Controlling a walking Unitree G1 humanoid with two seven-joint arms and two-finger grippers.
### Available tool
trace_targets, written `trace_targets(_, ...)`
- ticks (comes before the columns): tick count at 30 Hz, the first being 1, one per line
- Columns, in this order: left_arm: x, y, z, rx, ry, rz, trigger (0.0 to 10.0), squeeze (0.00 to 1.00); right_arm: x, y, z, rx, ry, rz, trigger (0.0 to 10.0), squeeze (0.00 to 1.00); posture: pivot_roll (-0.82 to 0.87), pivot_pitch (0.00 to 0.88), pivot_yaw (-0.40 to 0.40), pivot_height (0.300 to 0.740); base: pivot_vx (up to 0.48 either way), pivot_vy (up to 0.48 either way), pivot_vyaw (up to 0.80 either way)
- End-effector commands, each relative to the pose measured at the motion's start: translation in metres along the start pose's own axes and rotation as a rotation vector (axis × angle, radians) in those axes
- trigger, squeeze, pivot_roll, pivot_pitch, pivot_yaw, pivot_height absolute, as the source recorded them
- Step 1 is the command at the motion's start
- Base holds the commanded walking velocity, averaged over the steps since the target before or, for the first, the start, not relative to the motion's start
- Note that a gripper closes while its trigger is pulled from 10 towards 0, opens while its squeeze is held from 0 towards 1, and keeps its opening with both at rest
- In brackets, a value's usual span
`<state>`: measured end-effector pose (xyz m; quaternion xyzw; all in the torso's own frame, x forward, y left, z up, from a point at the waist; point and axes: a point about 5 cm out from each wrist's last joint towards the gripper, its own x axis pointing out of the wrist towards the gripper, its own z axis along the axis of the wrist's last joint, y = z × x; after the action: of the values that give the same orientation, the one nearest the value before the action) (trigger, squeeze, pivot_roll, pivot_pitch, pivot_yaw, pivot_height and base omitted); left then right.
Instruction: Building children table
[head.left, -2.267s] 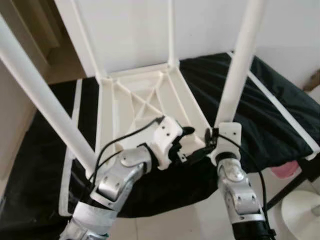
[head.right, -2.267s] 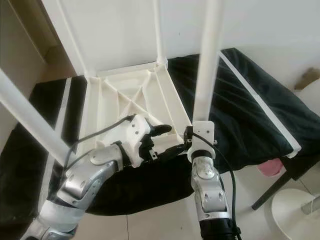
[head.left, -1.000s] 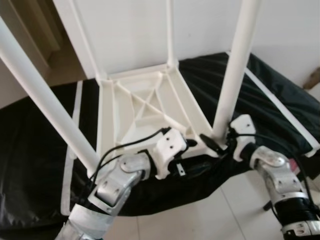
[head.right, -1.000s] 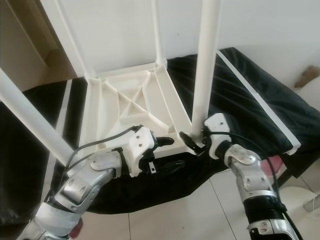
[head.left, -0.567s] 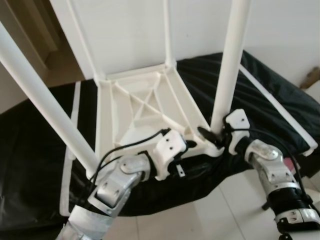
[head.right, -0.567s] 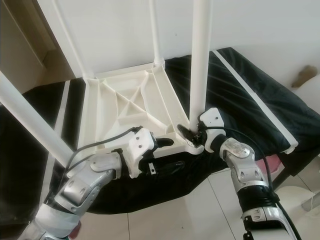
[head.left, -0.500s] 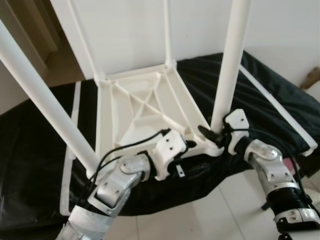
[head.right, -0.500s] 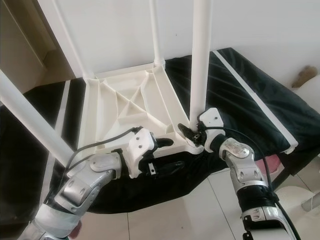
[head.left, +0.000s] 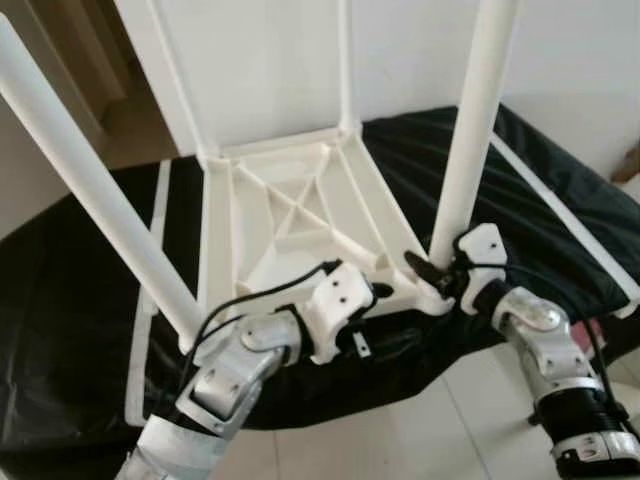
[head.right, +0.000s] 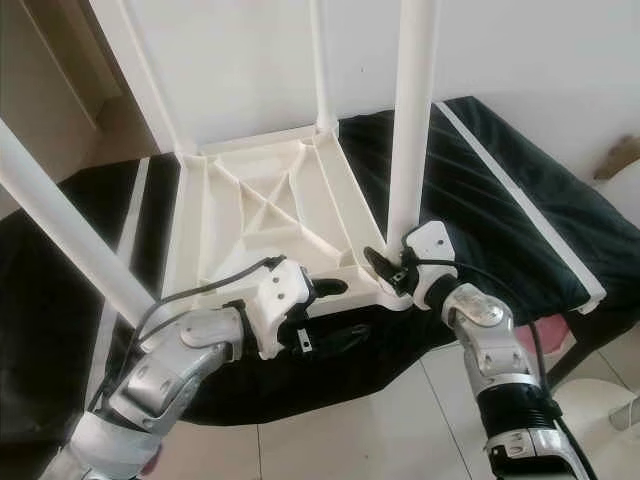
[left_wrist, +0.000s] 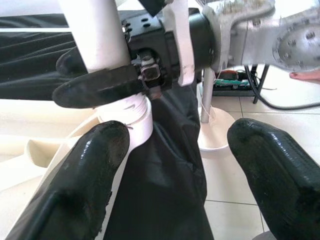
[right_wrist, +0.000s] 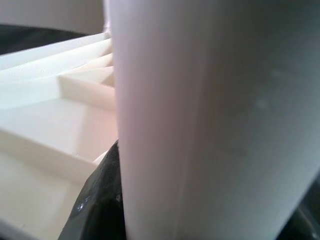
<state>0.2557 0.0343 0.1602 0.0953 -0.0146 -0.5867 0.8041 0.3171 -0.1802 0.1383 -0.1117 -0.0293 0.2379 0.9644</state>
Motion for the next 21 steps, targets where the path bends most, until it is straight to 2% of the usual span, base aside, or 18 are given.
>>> trace_targets(1,-0.003,0.002,-0.001,0.008,0.008,0.019,10.0,0.00,-0.007,0.004,-0.023,0.008,0.133,-0.117,10.0,0.00,-0.06,0.000,0.080,0.740,0.000,0.000,0.00)
trace_targets(3,-0.003,0.003,-0.001,0.007,0.006,0.021,10.0,0.00,-0.007,0.008,-0.021,0.045,0.133,-0.221,10.0,0.00,-0.05,0.000,0.080,0.740,0.000,0.000,0.00)
trace_targets(7,-0.003,0.003,0.000,0.006,0.005,0.021,10.0,0.00,-0.008,0.011,-0.019,0.079,0.131,-0.292,10.0,0.00,-0.06,0.000,0.082,0.740,0.000,0.000,0.00)
trace_targets(9,-0.003,0.003,0.000,0.007,0.005,0.020,10.0,0.00,-0.009,0.015,-0.021,0.172,0.154,-0.496,10.0,0.00,-0.06,0.000,0.085,0.740,0.000,0.000,0.00)
trace_targets(10,-0.003,0.003,0.000,0.007,0.005,0.020,10.0,0.00,-0.009,0.015,-0.021,0.172,0.154,-0.496,10.0,0.00,-0.06,0.000,0.085,0.740,0.000,0.000,0.00)
trace_targets(13,-0.002,0.003,0.001,0.009,0.004,0.017,10.0,0.00,-0.011,0.031,-0.025,0.263,0.181,-0.710,10.0,0.00,-0.06,0.000,0.090,0.740,0.000,0.000,0.00)
trace_targets(15,-0.001,0.003,0.001,0.009,0.003,0.015,10.0,0.00,-0.009,0.037,-0.025,0.288,0.183,-0.731,10.0,0.00,-0.06,0.000,0.090,0.740,0.000,0.000,0.00)
trace_targets(17,-0.001,0.003,0.002,0.010,0.001,0.013,10.0,0.00,0.001,0.048,-0.015,0.348,0.115,-0.692,10.0,0.00,-0.05,0.000,0.092,0.740,0.000,0.000,0.00)
trace_targets(19,-0.001,0.003,0.003,0.008,-0.004,0.014,10.0,0.00,0.005,0.050,-0.004,0.356,0.056,-0.667,10.0,0.00,-0.05,0.000,0.092,0.740,0.000,0.000,0.00)
trace_targets(21,-0.001,0.003,0.003,0.006,-0.006,0.014,10.0,0.00,0.005,0.049,-0.002,0.358,0.047,-0.668,10.0,0.00,-0.05,0.000,0.092,0.740,0.000,0.000,0.00)
